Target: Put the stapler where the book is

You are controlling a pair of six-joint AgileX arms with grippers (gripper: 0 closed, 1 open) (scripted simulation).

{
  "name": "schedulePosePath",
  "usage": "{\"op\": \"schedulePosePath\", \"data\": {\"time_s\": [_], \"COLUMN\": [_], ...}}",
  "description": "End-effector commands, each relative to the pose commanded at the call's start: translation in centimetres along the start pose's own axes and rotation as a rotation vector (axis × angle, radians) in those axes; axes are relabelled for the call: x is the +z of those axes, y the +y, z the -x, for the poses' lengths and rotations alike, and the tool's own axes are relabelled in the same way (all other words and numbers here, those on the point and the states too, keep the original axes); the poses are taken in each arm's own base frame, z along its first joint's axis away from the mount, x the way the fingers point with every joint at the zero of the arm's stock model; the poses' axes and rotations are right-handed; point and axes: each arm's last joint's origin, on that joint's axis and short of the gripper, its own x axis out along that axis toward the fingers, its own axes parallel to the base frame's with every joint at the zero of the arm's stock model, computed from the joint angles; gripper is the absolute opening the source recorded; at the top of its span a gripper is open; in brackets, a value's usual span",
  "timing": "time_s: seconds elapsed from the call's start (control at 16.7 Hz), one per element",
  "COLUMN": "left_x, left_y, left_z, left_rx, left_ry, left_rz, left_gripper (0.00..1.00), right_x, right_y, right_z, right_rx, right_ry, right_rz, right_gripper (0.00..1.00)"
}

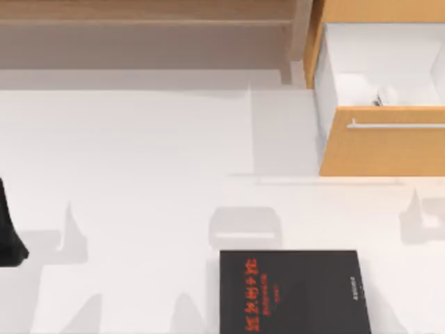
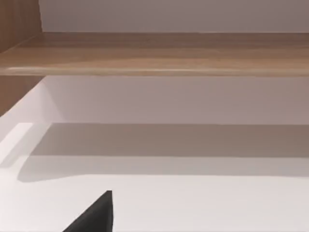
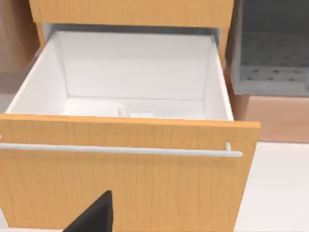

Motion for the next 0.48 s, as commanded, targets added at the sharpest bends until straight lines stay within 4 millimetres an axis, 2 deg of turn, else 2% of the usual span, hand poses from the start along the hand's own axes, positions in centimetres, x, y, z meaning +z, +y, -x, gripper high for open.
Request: {"op": "schedulePosePath", "data": {"time_s": [0.12, 0.24, 0.36, 0.48], "left_x": [0.0, 0.0, 0.0, 0.0], "left_y": [0.0, 0.0, 0.0, 0.0], "left_z": [0.0, 0.0, 0.0, 0.0], "left_rx": [0.0, 0.0, 0.0, 0.0], "left_ry": [0.0, 0.0, 0.0, 0.0], "left_rz": [0.0, 0.0, 0.0, 0.0], "left_gripper": [1.0, 1.0, 1.0, 1.0], "right_x": [3.8, 7.6, 10.9, 13.0], "right_y": [0.1, 0.3, 0.7, 1.2], "right_z": [-1.1, -3.7, -7.8, -12.9], "right_rx": [0.012, 0.025, 0.039, 0.056], "right_ry": [0.117, 0.251, 0.393, 0.535], "right_rz": [0.01, 0.022, 0.035, 0.05], "right_gripper": [1.0, 1.0, 1.0, 1.0]}}
